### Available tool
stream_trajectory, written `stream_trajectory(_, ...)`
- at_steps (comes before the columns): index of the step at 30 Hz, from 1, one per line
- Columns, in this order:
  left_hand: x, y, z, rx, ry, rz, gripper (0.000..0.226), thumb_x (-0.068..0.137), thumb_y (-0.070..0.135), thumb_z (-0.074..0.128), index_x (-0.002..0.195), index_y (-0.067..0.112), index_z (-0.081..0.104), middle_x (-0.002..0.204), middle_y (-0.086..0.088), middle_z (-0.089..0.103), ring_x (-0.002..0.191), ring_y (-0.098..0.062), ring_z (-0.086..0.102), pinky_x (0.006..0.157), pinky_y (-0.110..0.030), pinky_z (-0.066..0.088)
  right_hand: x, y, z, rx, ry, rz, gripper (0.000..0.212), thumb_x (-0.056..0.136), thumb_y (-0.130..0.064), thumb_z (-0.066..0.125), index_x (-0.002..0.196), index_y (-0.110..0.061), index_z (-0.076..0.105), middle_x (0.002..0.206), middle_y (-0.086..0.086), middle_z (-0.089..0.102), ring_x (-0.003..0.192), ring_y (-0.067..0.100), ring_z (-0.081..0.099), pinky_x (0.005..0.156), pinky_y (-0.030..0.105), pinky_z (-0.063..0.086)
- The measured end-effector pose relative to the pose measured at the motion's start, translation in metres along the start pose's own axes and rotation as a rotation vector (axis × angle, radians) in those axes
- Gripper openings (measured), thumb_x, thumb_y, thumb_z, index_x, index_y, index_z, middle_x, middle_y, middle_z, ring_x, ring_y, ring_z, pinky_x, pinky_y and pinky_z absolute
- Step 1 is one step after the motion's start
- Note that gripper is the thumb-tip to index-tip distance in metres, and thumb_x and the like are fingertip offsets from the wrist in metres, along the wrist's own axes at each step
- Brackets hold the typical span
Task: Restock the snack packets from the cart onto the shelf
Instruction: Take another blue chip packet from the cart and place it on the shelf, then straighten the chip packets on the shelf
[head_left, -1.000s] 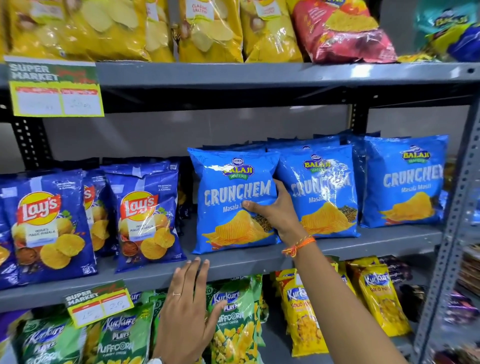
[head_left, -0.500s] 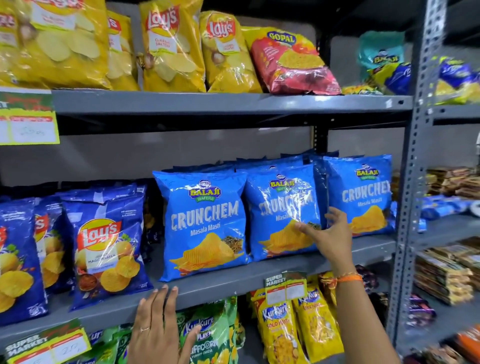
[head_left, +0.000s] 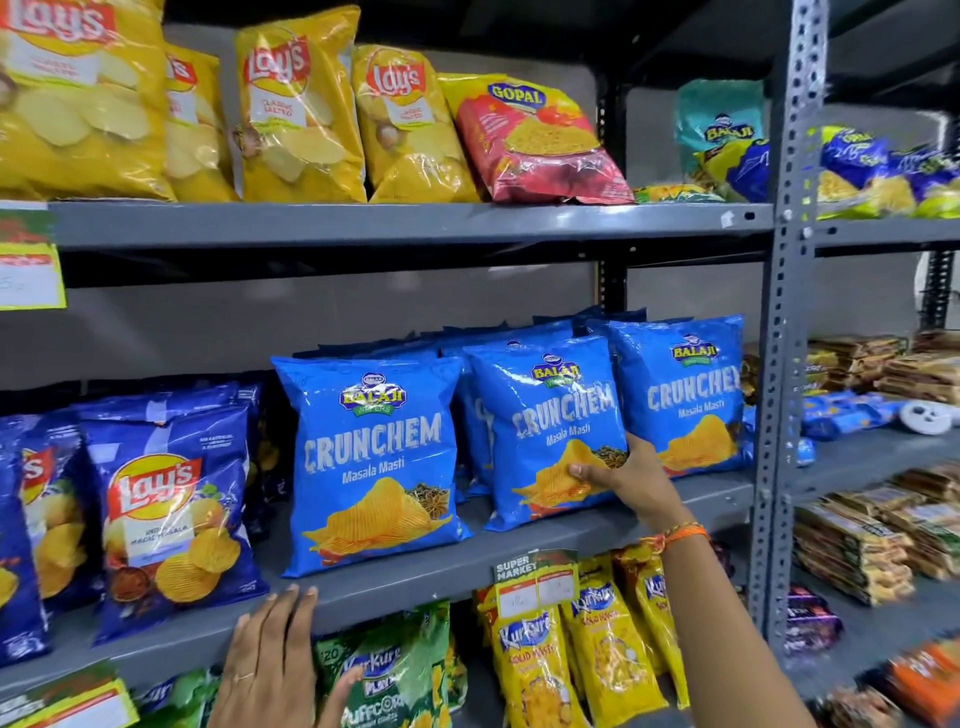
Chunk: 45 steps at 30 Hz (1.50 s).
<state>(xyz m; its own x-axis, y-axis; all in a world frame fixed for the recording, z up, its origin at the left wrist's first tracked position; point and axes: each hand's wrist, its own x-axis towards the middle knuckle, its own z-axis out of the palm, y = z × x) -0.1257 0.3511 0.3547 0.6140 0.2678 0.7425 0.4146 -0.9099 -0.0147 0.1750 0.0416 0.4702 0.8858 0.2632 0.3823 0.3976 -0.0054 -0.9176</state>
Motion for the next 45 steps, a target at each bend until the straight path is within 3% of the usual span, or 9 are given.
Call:
stream_trajectory(10,0.001,0.007,-0.005,-0.001,-0.078,-0.027,0.097,0.094,0.077,0.023,0.129,-0.004,0.064,0.127,-0.026,0.063,0.122,-0.043,0.049,0.127,-0.035,0.006,-0.013,-0.011,0.002,-0.157,0.108,-0.015,0.084,0.06,-0.034,0.096,0.13,-0.013,0.055,0.125,0.005,0.069,0.117,0.025,0.065,0.094,0.042,0.058)
stream_trajectory(15,-0.001,0.003,-0.005,0.014,-0.065,-0.005,0.093,0.096,0.074,0.024,0.133,-0.003,0.061,0.131,-0.024,0.061,0.125,-0.042,0.048,0.127,-0.037,0.008,-0.066,-0.051,0.042,-0.226,0.448,-0.233,0.082,0.062,-0.05,0.09,0.129,-0.019,0.055,0.125,0.001,0.062,0.116,0.021,0.058,0.096,0.04,0.052)
stream_trajectory(19,-0.004,-0.001,-0.002,0.034,-0.001,0.051,0.088,0.097,0.07,0.027,0.139,-0.002,0.055,0.135,-0.023,0.058,0.125,-0.043,0.049,0.126,-0.04,0.012,-0.093,-0.081,0.126,-0.157,0.034,-0.233,0.088,0.067,-0.06,0.081,0.137,-0.02,0.046,0.127,-0.007,0.058,0.117,0.012,0.058,0.093,0.027,0.047)
stream_trajectory(24,-0.008,-0.008,0.0,0.026,-0.006,0.079,0.085,0.098,0.069,0.029,0.144,0.001,0.052,0.14,-0.019,0.056,0.13,-0.04,0.049,0.125,-0.043,0.016,-0.069,-0.088,0.175,-0.209,-0.24,-0.088,0.107,0.076,-0.044,0.084,0.152,-0.009,0.018,0.146,0.008,0.054,0.134,0.03,0.053,0.109,0.047,0.047)
stream_trajectory(29,-0.006,-0.011,-0.002,0.02,-0.012,0.108,0.083,0.096,0.067,0.033,0.146,0.002,0.05,0.141,-0.018,0.056,0.132,-0.037,0.046,0.126,-0.04,0.01,-0.054,-0.079,0.179,-0.137,-0.197,-0.144,0.069,0.084,-0.017,0.08,0.138,-0.015,0.037,0.118,-0.007,0.062,0.108,0.016,0.063,0.093,0.031,0.052)
stream_trajectory(35,-0.01,-0.012,0.0,-0.011,-0.036,0.121,0.081,0.094,0.062,0.041,0.152,0.005,0.042,0.149,-0.016,0.051,0.139,-0.035,0.044,0.129,-0.039,0.007,-0.047,-0.071,0.173,-0.133,-0.215,-0.116,0.072,0.087,-0.02,0.078,0.143,-0.017,0.031,0.117,-0.015,0.051,0.108,0.009,0.053,0.081,0.017,0.045)
stream_trajectory(38,-0.009,-0.011,-0.001,-0.024,-0.064,0.103,0.082,0.095,0.064,0.04,0.155,0.007,0.038,0.152,-0.014,0.049,0.142,-0.033,0.041,0.13,-0.039,0.007,-0.047,-0.071,0.173,-0.158,-0.201,-0.083,0.087,0.086,-0.026,0.079,0.151,-0.016,0.023,0.122,-0.011,0.051,0.12,0.015,0.054,0.089,0.024,0.043)
stream_trajectory(42,-0.013,-0.012,-0.01,-0.021,-0.093,0.107,0.082,0.099,0.066,0.04,0.16,0.013,0.028,0.161,-0.007,0.039,0.151,-0.025,0.031,0.13,-0.038,0.004,-0.057,-0.079,0.175,-0.274,-0.126,-0.155,0.115,0.079,-0.034,0.083,0.16,-0.008,0.006,0.161,0.011,0.034,0.148,0.03,0.035,0.115,0.035,0.034)
stream_trajectory(45,-0.018,-0.02,-0.016,-0.001,-0.109,0.066,0.08,0.1,0.066,0.039,0.163,0.019,0.021,0.166,-0.001,0.031,0.156,-0.022,0.024,0.13,-0.04,0.005,-0.074,-0.092,0.185,-0.413,0.049,-0.384,0.104,0.079,-0.025,0.081,0.157,-0.003,0.016,0.159,0.018,0.03,0.147,0.034,0.029,0.119,0.034,0.023)
